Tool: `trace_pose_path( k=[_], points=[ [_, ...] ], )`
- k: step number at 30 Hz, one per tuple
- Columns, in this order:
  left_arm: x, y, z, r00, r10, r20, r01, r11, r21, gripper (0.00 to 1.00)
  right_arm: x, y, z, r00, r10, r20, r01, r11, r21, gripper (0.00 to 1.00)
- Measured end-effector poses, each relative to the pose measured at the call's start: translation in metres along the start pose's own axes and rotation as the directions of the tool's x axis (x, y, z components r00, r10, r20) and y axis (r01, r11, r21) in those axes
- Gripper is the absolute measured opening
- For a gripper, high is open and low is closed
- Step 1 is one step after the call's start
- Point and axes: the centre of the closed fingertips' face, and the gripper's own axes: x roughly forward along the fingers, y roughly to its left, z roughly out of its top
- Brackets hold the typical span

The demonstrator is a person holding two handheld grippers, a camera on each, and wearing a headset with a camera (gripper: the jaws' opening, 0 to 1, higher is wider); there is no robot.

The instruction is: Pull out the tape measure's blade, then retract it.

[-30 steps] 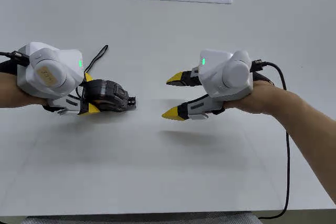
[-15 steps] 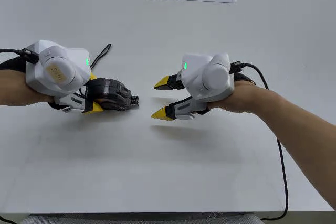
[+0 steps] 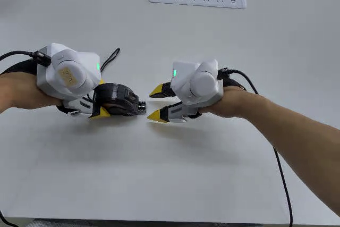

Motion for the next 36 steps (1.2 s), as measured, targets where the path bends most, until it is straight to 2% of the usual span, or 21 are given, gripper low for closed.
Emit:
trace_pose_path(
  k=[6, 14, 22, 23, 29, 36],
  points=[
    [0.0, 0.001, -0.001, 1.0, -0.002, -0.009, 0.002, 1.0, 0.006, 0.31, 0.011, 0.002, 0.004, 0.9997, 0.023, -0.006, -0.023, 1.0, -0.007, 0.23],
    [0.0, 0.001, -0.002, 0.9999, -0.013, -0.008, 0.013, 1.0, -0.001, 0.31, 0.019, 0.001, 0.003, 0.9995, 0.019, -0.025, -0.02, 1.0, -0.013, 0.17],
    [-0.001, -0.001, -0.002, 1.0, -0.007, 0.0, 0.007, 1.0, 0.009, 0.31, 0.02, 0.003, 0.001, 0.9987, 0.037, -0.036, -0.038, 0.999, -0.028, 0.14],
    [-0.001, -0.001, -0.002, 1.0, -0.004, 0.002, 0.004, 1.0, 0.006, 0.31, 0.02, 0.003, 0.001, 0.9986, 0.037, -0.038, -0.039, 0.998, -0.053, 0.14],
    [-0.001, 0.0, -0.002, 0.9999, 0.004, 0.015, -0.003, 1.0, -0.018, 0.31, 0.02, 0.0, 0.001, 0.9987, 0.021, -0.046, -0.025, 0.996, -0.084, 0.12],
    [-0.001, 0.001, -0.002, 0.9998, 0.003, 0.017, -0.003, 1.0, -0.026, 0.31, 0.018, 0.0, 0.001, 0.9987, 0.025, -0.044, -0.029, 0.996, -0.082, 0.12]
  ],
)
